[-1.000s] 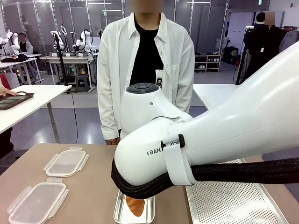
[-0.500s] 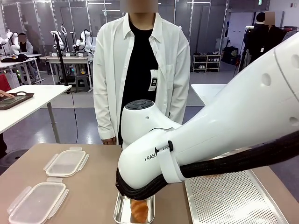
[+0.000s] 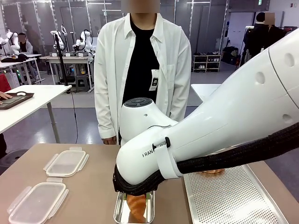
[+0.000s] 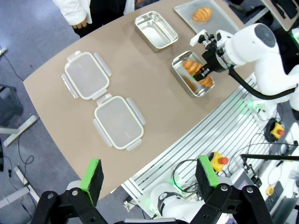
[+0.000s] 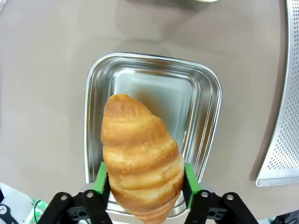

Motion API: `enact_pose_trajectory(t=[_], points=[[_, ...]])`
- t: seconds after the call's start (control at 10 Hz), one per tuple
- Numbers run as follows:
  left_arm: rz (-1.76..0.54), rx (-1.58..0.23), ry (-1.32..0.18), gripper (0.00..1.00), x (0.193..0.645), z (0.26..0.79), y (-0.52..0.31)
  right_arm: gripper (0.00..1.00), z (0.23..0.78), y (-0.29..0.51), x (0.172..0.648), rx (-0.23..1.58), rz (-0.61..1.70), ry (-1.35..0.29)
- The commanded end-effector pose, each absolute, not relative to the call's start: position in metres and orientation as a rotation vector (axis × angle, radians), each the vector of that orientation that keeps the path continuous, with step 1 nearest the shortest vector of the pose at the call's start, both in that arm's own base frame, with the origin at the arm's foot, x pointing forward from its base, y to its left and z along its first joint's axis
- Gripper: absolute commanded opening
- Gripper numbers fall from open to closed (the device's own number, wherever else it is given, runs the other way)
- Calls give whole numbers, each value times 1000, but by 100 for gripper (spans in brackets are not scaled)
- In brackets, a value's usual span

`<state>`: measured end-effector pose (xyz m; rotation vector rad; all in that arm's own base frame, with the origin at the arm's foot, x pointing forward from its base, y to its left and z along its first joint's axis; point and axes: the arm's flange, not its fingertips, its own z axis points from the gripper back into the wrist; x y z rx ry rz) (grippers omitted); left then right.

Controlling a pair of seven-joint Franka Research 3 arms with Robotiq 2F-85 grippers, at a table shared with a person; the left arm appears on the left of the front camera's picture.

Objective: Place the bread into the airtight container.
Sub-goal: Pick up a Butter Roll and place it into an empty Airtight Container.

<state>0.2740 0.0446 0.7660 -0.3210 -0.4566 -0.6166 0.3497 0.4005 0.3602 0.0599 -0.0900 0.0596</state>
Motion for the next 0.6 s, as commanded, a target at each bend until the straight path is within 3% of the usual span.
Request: enact_pose_trajectory(t=[0.0, 0.5], points=[[-639, -316, -456, 100, 273, 766, 45, 100, 360, 406, 353, 62, 55, -104], [-639, -316, -456, 100, 273, 766, 45, 100, 361, 401, 350, 60, 62, -91]])
